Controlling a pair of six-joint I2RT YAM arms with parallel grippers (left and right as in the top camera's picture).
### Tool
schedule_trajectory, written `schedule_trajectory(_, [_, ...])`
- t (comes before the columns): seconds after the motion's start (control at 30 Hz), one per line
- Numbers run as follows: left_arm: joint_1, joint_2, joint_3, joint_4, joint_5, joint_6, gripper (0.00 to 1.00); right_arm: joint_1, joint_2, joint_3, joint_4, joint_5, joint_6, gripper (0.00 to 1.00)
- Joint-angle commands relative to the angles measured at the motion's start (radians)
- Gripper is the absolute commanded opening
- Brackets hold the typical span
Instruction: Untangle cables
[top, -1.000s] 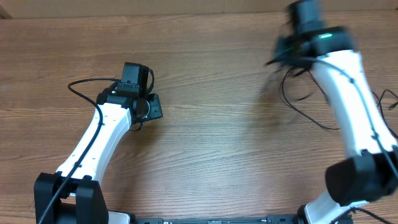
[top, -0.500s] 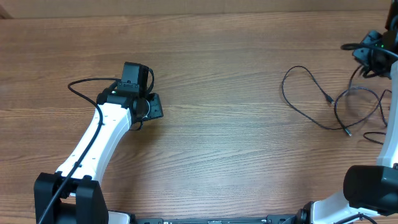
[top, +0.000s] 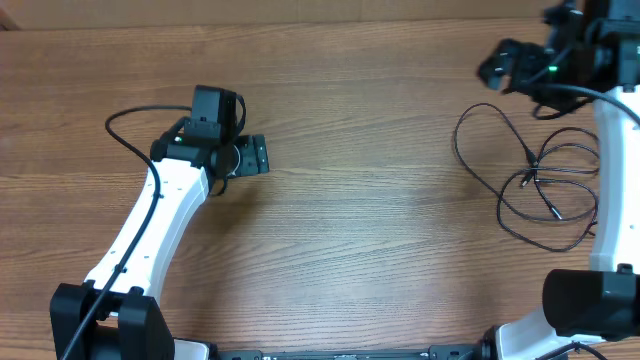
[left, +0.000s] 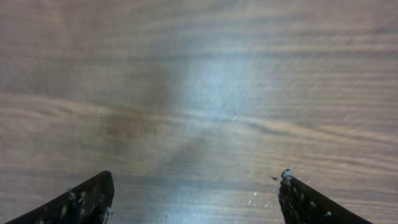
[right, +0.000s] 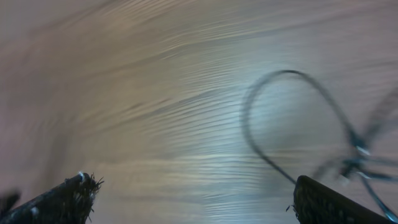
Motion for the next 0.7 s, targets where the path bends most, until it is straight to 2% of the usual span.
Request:
schedule_trajectory(0.0, [0.003, -0.002, 0.068, -0.034, -0.022, 0.023, 1.00, 0.083, 0.004, -0.002, -0.001, -0.018, -0.076, 1.00])
schedule_trajectory(0.17, [0.047, -0.002, 0.126, -0.234, -0.059, 0.022, 1.00, 0.164, 0.019, -0.049, -0.029, 0.180, 0.083, 1.00])
schedule_trajectory(0.43, [0.124, -0.008, 0.144, -0.576, -0.021, 0.005, 1.00, 0.180, 0.004, -0.170, -0.131, 0.208, 0.142, 1.00])
schedule_trajectory(0.53, [0.130, -0.037, 0.142, -0.637, -0.021, 0.021, 1.00, 0.180, -0.047, -0.222, -0.111, 0.208, 0.142, 1.00])
schedule_trajectory(0.67, [0.129, -0.132, 0.109, -0.616, -0.021, 0.044, 1.00, 0.180, -0.180, -0.335, -0.028, 0.211, 0.142, 1.00])
